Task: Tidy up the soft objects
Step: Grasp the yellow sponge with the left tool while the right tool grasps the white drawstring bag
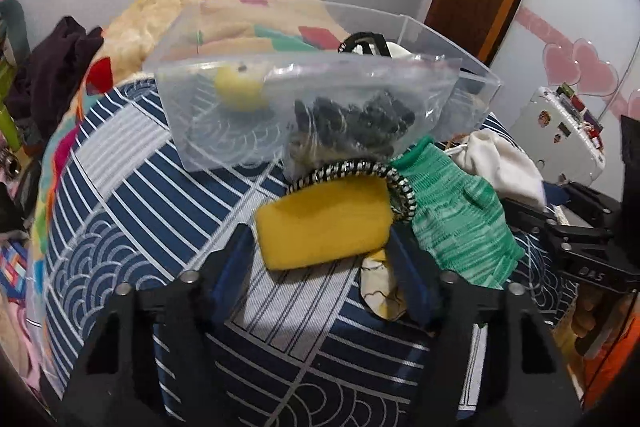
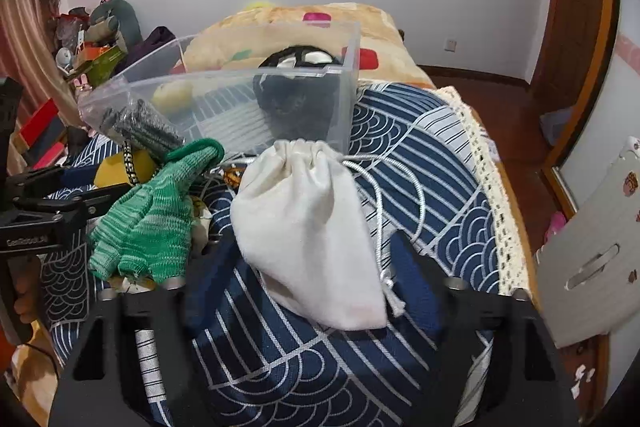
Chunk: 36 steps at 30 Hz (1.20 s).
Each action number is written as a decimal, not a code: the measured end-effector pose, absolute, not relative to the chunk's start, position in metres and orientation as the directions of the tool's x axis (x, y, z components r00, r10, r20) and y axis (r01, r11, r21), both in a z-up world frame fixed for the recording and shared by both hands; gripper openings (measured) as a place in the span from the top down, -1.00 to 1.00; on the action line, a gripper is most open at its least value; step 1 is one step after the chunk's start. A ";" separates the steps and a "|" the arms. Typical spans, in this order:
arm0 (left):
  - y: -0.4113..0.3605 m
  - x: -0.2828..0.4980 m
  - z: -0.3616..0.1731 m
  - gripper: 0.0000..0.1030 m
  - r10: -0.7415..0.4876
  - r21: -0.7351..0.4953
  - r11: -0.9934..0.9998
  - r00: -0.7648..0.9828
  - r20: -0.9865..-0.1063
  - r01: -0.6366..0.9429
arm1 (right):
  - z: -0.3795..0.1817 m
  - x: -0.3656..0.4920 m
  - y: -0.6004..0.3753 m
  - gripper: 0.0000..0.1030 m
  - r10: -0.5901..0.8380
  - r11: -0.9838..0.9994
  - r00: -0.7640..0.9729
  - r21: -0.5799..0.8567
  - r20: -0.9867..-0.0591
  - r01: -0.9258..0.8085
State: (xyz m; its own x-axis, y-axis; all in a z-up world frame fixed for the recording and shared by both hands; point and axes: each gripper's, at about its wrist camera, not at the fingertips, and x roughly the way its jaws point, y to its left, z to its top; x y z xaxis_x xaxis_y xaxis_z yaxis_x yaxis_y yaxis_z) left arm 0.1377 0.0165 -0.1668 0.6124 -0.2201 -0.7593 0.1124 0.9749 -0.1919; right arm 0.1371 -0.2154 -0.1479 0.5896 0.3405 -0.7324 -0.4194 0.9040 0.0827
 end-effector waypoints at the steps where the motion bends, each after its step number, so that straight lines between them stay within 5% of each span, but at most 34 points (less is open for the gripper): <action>1: 0.017 0.136 -0.167 -0.20 -0.225 -0.193 0.974 0.616 -0.755 0.120 | -0.150 0.139 -0.215 -0.05 0.347 0.901 0.578 0.091 -0.739 -0.425; 4: 0.017 0.130 -0.165 -0.15 -0.227 -0.173 0.974 0.627 -0.745 0.148 | -0.154 0.138 -0.213 0.27 0.356 0.895 0.561 0.099 -0.748 -0.436; 10: 0.024 0.114 -0.157 -0.13 -0.217 -0.153 0.976 0.634 -0.742 0.154 | -0.143 0.129 -0.216 0.49 0.380 0.888 0.580 0.109 -0.721 -0.446; 24: 0.019 0.099 -0.139 -0.13 -0.245 -0.123 0.964 0.605 -0.758 0.236 | -0.093 0.107 -0.210 0.53 0.481 0.854 0.653 0.144 -0.585 -0.500; 36: -0.016 0.107 -0.123 -0.12 -0.334 -0.156 0.930 0.594 -0.732 0.332 | -0.087 0.104 -0.169 0.53 0.652 0.733 0.550 0.249 -0.522 -0.633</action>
